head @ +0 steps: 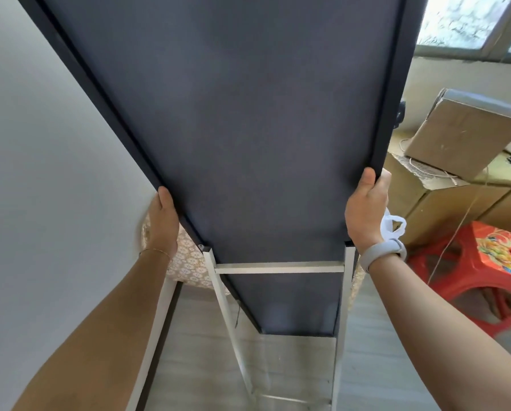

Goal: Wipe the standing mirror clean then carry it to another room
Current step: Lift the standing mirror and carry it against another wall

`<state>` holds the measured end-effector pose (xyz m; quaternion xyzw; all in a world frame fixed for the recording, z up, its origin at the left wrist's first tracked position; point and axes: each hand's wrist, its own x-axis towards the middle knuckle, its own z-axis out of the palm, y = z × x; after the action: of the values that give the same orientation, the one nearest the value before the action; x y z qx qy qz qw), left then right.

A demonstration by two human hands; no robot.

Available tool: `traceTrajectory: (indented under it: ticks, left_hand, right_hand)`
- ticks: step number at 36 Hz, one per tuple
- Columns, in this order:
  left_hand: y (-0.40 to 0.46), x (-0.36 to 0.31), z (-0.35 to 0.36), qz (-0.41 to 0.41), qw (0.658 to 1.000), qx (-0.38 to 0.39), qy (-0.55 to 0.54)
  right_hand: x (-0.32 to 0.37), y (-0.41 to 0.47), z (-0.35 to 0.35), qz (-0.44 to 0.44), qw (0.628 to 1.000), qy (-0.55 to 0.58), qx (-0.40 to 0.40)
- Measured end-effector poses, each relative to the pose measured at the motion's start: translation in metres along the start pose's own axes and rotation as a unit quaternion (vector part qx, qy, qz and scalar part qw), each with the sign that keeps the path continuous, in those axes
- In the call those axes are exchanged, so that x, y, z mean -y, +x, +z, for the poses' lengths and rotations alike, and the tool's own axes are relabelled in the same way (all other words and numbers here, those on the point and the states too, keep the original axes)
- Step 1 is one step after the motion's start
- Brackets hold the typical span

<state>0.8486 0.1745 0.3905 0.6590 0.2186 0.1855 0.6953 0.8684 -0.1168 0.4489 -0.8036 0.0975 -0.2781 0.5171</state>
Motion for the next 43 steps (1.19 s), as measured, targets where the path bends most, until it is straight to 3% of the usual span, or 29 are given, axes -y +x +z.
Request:
traceTrajectory:
  ticks: [6, 8, 11, 16, 21, 27, 35, 43]
  left_hand:
    - [-0.031, 0.024, 0.016, -0.001, 1.000, 0.008, -0.011]
    - [-0.043, 0.026, 0.023, 0.012, 0.999, -0.026, -0.030]
    - [-0.064, 0.025, 0.036, 0.013, 0.995, -0.086, -0.057]
    - [-0.094, 0.032, 0.053, 0.016, 0.981, -0.196, 0.005]
    - [-0.136, 0.038, 0.061, 0.023, 0.954, -0.295, 0.037]
    - [-0.215, 0.000, 0.063, 0.036, 0.918, -0.392, 0.051]
    - [-0.349, -0.056, 0.054, 0.052, 0.834, -0.545, 0.071]
    - [-0.517, -0.083, 0.046, 0.082, 0.704, -0.699, 0.091]
  right_hand:
    - [-0.034, 0.005, -0.006, 0.002, 0.996, -0.093, -0.008]
    - [-0.044, 0.004, -0.013, -0.011, 0.996, -0.092, 0.008]
    - [-0.057, 0.003, -0.028, 0.017, 0.999, -0.003, 0.038]
    - [-0.070, 0.011, -0.052, -0.023, 0.994, 0.037, 0.096]
    - [-0.078, 0.036, -0.075, -0.063, 0.973, 0.080, 0.207]
    - [-0.059, 0.050, -0.093, -0.087, 0.945, 0.142, 0.283]
    - [-0.022, 0.011, -0.114, -0.086, 0.892, 0.199, 0.396]
    - [0.013, -0.069, -0.173, -0.142, 0.808, 0.239, 0.519]
